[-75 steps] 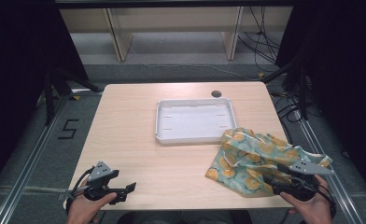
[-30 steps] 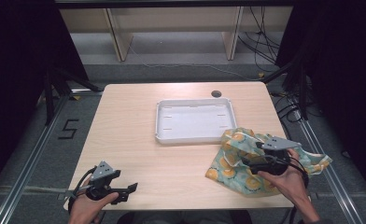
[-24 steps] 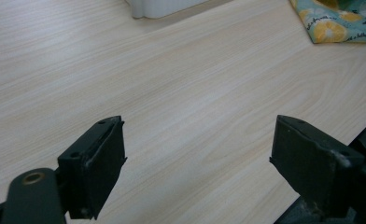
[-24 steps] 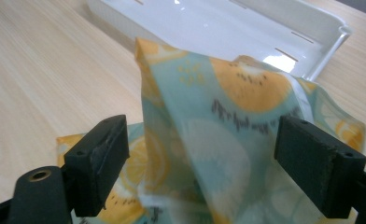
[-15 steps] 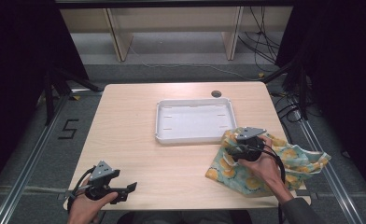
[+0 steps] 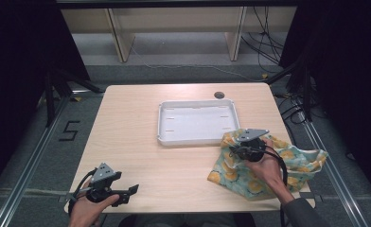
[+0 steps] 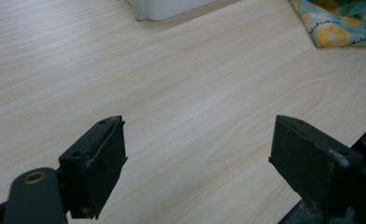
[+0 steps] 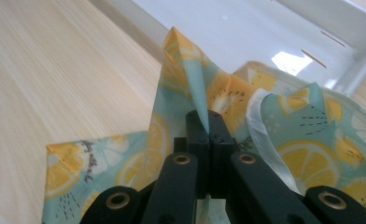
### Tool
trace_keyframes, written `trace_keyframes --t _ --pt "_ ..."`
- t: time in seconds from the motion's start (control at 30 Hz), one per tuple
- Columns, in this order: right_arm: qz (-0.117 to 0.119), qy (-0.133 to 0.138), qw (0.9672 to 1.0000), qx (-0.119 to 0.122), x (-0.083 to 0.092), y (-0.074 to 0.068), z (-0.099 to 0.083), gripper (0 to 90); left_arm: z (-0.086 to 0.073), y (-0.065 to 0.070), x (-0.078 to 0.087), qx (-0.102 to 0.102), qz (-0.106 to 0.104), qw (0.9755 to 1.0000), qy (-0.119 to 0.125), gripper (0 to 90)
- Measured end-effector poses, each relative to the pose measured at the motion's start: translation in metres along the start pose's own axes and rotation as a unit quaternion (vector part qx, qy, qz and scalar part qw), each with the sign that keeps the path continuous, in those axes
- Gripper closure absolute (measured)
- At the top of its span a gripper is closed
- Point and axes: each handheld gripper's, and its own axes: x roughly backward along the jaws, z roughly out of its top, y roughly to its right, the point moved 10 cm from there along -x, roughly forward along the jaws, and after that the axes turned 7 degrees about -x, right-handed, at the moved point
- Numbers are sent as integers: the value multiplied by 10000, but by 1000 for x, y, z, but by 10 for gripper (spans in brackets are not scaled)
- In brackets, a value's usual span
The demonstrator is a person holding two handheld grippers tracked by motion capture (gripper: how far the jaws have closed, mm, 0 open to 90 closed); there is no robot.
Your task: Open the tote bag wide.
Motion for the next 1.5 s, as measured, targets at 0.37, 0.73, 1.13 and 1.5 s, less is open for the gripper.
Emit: trace_keyframes --t 0.37,0.73,1.13,1.5 --pt "557 268 9979 180 -15 -60 35 900 0 0 0 -15 -18 10000 -13 174" --pt "1168 214 9921 404 -36 -123 58 900 0 1 0 -17 -37 10000 -16 173" --pt "1636 194 9851 502 -44 -157 71 701 2 3 -2 10 -75 9999 83 172" --pt "1144 250 9931 -3 17 -91 37 424 26 31 -29 171 -663 9971 326 200"
